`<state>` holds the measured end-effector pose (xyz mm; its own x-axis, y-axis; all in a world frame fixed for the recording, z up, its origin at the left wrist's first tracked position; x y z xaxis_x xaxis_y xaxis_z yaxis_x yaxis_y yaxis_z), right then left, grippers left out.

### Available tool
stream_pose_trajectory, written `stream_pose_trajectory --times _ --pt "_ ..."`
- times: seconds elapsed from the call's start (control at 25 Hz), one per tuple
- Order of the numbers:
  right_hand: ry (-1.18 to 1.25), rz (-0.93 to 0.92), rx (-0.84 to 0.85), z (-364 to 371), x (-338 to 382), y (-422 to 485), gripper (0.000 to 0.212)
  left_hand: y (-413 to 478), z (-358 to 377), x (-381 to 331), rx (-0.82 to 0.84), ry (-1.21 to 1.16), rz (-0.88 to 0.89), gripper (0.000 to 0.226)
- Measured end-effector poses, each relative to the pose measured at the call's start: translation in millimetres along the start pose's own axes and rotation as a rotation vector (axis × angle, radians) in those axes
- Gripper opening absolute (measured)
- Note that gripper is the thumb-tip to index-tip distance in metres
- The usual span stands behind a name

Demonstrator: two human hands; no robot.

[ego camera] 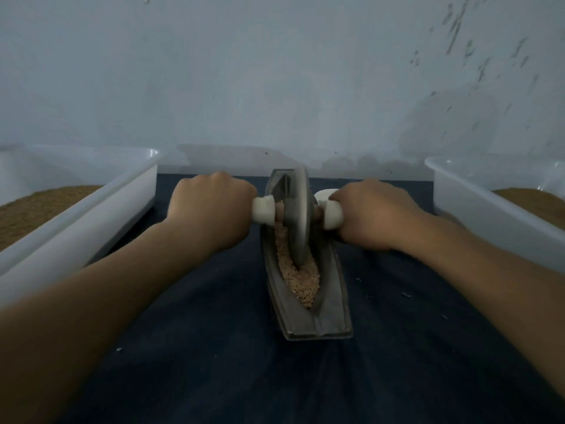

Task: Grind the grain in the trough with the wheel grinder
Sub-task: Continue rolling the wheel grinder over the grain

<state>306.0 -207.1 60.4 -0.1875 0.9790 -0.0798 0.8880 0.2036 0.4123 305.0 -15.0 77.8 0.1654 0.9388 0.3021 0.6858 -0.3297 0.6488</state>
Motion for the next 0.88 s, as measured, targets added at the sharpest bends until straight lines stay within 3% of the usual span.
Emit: stream_pose_trajectory --times 0.16,0.24,0.44,0.6,0.68,0.76,0.88 --pt "-0.128 -0.003 -0.108 -6.2 9.2 33.1 0.014 22.9 24.8 2.5 0.179 -0.109 -0.062 0.016" --pt "-0.059 -0.053 -0.013 -2.4 9.1 19.1 0.011 7.7 22.2 3.8 0.233 -0.15 0.001 0.017" --pt "0.032 -0.051 0.231 12.7 3.3 -8.1 0.026 2.0 4.5 -18.9 0.09 -0.118 0.193 0.018" --pt "-0.115 -0.029 -0.073 -2.5 13.4 33.6 0.012 31.3 25.3 -10.9 0.234 -0.115 0.008 0.021" --pt "-0.135 -0.037 -0.1 -3.0 10.2 35.1 0.017 32.6 21.8 -11.2 0.243 -0.097 0.021 0.022" --pt "-0.092 -0.128 -0.1 -1.9 9.6 10.7 0.015 12.3 10.8 -14.6 0.194 -0.101 0.116 0.019" --pt "-0.036 -0.189 -0.256 -13.6 2.2 -23.4 0.028 -11.0 -5.4 -10.5 0.002 -0.11 0.201 0.016"
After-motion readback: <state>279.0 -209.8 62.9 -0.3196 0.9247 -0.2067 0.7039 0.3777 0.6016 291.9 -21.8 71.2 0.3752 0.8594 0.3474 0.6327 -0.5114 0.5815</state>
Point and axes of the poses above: each hand's wrist, its own y-axis towards the middle knuckle, its own z-axis out of the palm, x = y × z, the point moved 10 cm from there along y, towards the middle knuckle, and after that the axes turned 12 degrees about -x, right-handed, at the moved point
